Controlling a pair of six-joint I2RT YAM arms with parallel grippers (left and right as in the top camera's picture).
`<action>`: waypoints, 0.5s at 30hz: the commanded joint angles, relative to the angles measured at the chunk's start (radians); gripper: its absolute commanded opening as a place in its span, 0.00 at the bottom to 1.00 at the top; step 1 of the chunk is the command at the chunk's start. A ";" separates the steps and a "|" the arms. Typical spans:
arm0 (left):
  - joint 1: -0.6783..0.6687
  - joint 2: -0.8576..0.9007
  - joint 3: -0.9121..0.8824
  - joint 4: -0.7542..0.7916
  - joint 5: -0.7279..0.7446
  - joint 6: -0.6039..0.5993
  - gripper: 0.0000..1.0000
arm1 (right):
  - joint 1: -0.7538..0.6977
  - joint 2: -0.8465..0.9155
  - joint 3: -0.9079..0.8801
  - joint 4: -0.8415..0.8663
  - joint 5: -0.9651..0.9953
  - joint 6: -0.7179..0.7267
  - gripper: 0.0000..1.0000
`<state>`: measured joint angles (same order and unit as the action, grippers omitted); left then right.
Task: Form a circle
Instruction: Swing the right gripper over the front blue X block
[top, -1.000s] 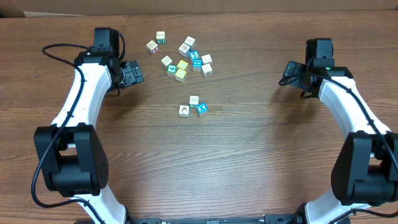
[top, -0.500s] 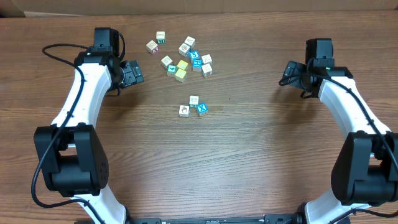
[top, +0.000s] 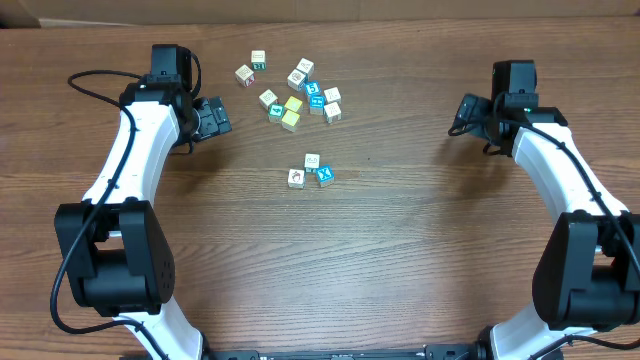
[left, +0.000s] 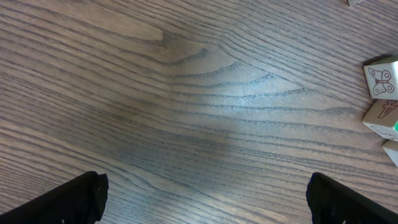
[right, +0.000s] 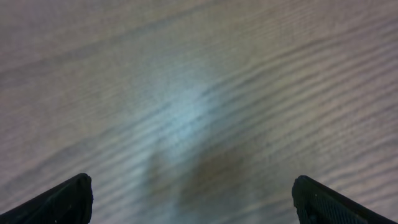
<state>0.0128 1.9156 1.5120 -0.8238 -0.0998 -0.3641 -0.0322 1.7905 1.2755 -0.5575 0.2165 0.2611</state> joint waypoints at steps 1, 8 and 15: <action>-0.006 0.007 0.015 -0.002 -0.015 0.001 0.99 | -0.003 -0.013 0.008 0.016 0.007 0.000 1.00; -0.006 0.007 0.015 -0.002 -0.015 0.001 1.00 | -0.002 -0.014 0.009 -0.024 -0.270 0.000 1.00; -0.006 0.007 0.015 -0.003 -0.015 0.001 1.00 | 0.014 -0.045 0.009 -0.051 -0.648 -0.106 0.56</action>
<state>0.0128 1.9156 1.5120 -0.8242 -0.1020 -0.3641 -0.0303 1.7905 1.2751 -0.6128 -0.2134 0.2226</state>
